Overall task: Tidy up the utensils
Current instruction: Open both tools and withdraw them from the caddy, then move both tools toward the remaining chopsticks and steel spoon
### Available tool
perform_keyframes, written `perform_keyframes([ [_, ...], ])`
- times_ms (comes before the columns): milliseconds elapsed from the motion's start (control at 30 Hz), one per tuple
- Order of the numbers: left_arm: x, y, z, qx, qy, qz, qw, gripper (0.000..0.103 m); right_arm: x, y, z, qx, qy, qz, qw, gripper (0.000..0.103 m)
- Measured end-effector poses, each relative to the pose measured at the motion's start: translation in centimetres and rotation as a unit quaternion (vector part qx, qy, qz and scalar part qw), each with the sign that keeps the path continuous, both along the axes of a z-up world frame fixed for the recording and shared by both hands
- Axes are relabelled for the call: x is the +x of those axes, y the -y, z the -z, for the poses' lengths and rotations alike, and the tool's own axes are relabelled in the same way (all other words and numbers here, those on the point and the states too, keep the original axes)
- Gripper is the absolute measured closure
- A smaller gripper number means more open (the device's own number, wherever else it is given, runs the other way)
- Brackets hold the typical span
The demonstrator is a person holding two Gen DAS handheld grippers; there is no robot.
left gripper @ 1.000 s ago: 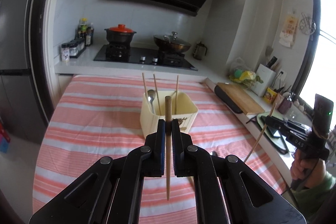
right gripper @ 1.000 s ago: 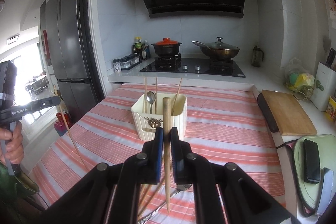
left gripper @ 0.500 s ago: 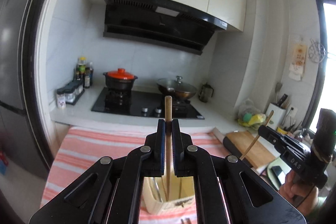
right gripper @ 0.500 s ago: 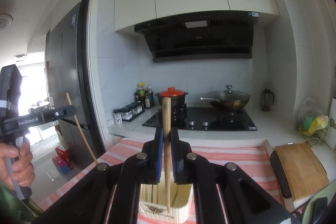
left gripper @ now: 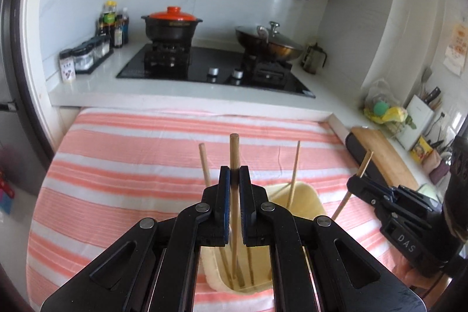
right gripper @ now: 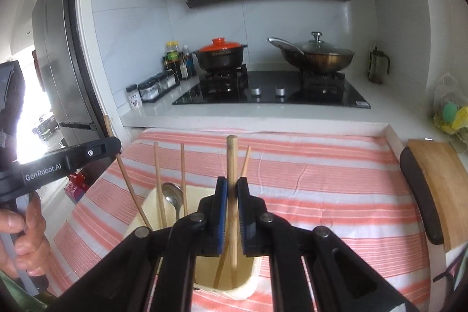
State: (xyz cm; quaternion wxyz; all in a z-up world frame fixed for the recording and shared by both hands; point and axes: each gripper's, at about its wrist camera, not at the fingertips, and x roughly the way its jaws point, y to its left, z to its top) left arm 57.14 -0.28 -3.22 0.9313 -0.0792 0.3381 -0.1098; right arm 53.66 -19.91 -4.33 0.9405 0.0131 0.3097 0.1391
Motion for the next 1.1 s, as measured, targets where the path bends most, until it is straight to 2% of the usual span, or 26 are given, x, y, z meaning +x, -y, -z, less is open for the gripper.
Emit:
perform_keyframes([
  [100, 0.7, 0.3, 1.5, 0.007, -0.026, -0.010, 0.9996, 0.097, 0.7, -0.1, 1.0, -0.003, -0.025, 0.000, 1.000, 0.095],
  [133, 0.6, 0.1, 1.6, 0.006, -0.033, -0.014, 0.9993, 0.090, 0.9, -0.1, 1.0, -0.006, -0.029, 0.005, 1.000, 0.093],
  [167, 0.3, -0.2, 1.5, 0.003, -0.037, -0.017, 0.9992, 0.077, 1.1, 0.0, 0.7, -0.002, -0.033, 0.009, 0.999, 0.082],
  [200, -0.4, -0.5, 1.1, 0.000, -0.034, -0.020, 0.9992, 0.070, 0.9, 0.4, 0.1, 0.009, -0.033, 0.014, 0.999, 0.068],
  [233, -1.3, -0.9, 0.6, -0.001, -0.026, -0.023, 0.9994, 0.057, 0.6, 0.8, -0.7, 0.023, -0.028, 0.022, 0.999, 0.063],
  [267, -2.4, -1.3, 0.0, 0.004, -0.017, -0.024, 0.9995, 0.047, -0.2, 1.4, -1.6, 0.035, -0.019, 0.029, 0.999, 0.061],
  [333, -4.8, -2.2, -1.0, 0.021, -0.007, -0.024, 0.9995, 0.040, -2.0, 2.2, -3.4, 0.039, -0.008, 0.036, 0.999, 0.060],
  [433, -9.1, -3.5, -1.2, 0.043, -0.023, -0.005, 0.9988, 0.031, -5.5, 3.6, -5.2, 0.035, -0.003, 0.032, 0.999, 0.059],
  [467, -10.8, -3.9, -0.9, 0.050, -0.030, 0.002, 0.9983, 0.028, -6.8, 4.1, -5.4, 0.031, -0.005, 0.029, 0.999, 0.055],
  [633, -19.5, -5.2, 3.2, 0.086, -0.071, 0.013, 0.9937, 0.020, -14.9, 6.2, -3.1, -0.029, -0.022, 0.015, 0.999, 0.053],
  [700, -22.5, -5.3, 5.6, 0.081, -0.093, 0.005, 0.9924, 0.020, -18.5, 7.0, -1.1, -0.057, -0.028, 0.028, 0.998, 0.053],
  [800, -26.4, -4.7, 9.4, 0.065, -0.123, -0.010, 0.9902, 0.020, -23.3, 8.1, 2.8, -0.054, -0.055, 0.054, 0.996, 0.053],
  [933, -29.8, -2.7, 13.0, 0.047, -0.160, -0.015, 0.9860, 0.020, -29.6, 7.6, 7.8, -0.060, -0.075, 0.086, 0.992, 0.053],
  [1100, -31.5, -0.7, 14.5, 0.055, -0.164, -0.012, 0.9848, 0.020, -34.3, 6.3, 12.0, -0.056, -0.083, 0.113, 0.989, 0.053],
])
